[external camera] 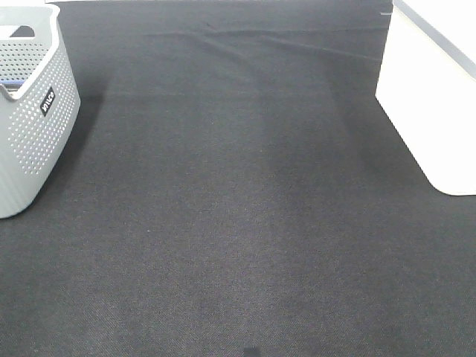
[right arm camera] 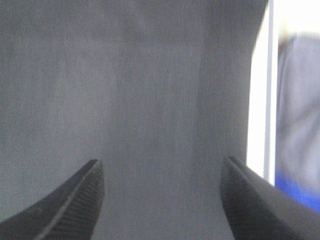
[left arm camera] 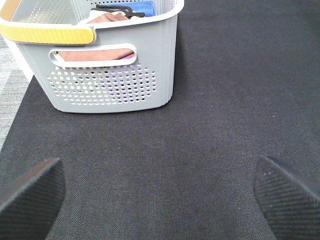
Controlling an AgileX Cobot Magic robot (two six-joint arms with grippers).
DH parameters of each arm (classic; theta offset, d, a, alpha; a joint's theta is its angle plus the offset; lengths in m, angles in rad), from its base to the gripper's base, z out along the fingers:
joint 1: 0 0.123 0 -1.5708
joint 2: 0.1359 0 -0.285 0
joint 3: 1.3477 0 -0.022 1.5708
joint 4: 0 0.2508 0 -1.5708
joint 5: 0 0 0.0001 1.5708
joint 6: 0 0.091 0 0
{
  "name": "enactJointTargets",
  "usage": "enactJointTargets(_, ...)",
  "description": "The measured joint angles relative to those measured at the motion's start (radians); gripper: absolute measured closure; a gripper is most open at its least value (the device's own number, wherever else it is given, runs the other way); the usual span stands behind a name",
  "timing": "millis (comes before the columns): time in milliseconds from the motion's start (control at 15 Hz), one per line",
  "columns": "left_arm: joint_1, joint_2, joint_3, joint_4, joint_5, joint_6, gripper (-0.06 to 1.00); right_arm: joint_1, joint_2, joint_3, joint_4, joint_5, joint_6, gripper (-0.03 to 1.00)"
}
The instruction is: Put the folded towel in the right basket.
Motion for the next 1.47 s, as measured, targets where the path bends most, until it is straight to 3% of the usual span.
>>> enactJointTargets(400, 0.0, 0.0, 0.0, 0.0, 0.0, 0.0, -0.03, 0.0, -0.431, 0.634, -0.097, 0.0, 0.03, 0.34)
enactJointTargets(667, 0.0, 0.0, 0.0, 0.0, 0.0, 0.0, -0.03, 0.0, -0.735, 0.941, -0.161, 0.0, 0.057, 0.34)
enactJointTargets(1067, 0.0, 0.0, 0.0, 0.0, 0.0, 0.0, -0.03, 0.0, -1.248, 1.241, -0.181, 0.003, 0.079, 0.34)
enactJointTargets(1467, 0.0, 0.0, 0.0, 0.0, 0.0, 0.0, -0.03, 0.0, -1.544, 1.446, -0.181, -0.136, 0.023, 0.34)
